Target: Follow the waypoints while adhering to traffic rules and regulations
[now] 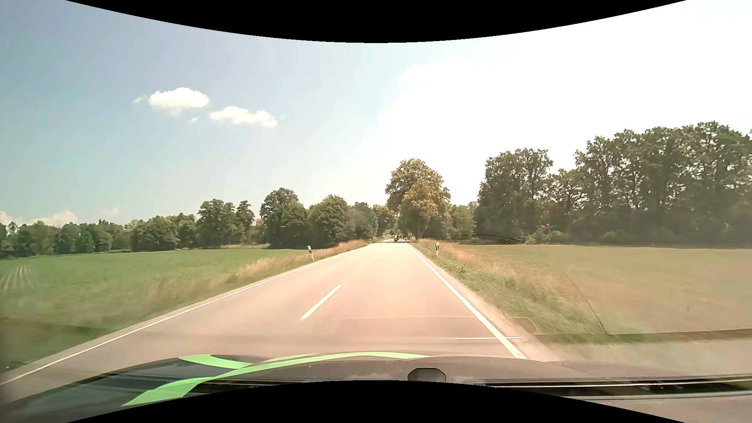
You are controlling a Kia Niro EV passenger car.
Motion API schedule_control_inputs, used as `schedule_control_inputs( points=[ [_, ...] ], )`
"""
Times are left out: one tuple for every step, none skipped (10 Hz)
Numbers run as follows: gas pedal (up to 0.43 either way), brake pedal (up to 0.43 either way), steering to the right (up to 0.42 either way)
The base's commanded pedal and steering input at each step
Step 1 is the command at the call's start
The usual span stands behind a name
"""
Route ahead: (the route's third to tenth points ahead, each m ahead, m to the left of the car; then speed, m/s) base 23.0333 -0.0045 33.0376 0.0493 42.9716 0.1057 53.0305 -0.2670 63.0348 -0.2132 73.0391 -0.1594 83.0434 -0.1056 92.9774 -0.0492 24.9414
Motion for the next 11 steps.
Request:
schedule_control_inputs(
  points=[
    [0.390, 0.000, -0.004],
    [0.378, 0.000, -0.004],
    [0.319, 0.000, -0.004],
    [0.287, 0.000, -0.004],
    [0.287, 0.000, -0.003],
    [0.287, 0.000, -0.004],
    [0.311, 0.000, -0.003],
    [0.331, 0.000, -0.004],
    [0.350, 0.000, -0.002],
    [0.358, 0.000, -0.001],
    [0.358, 0.000, 0.000]
  ],
)
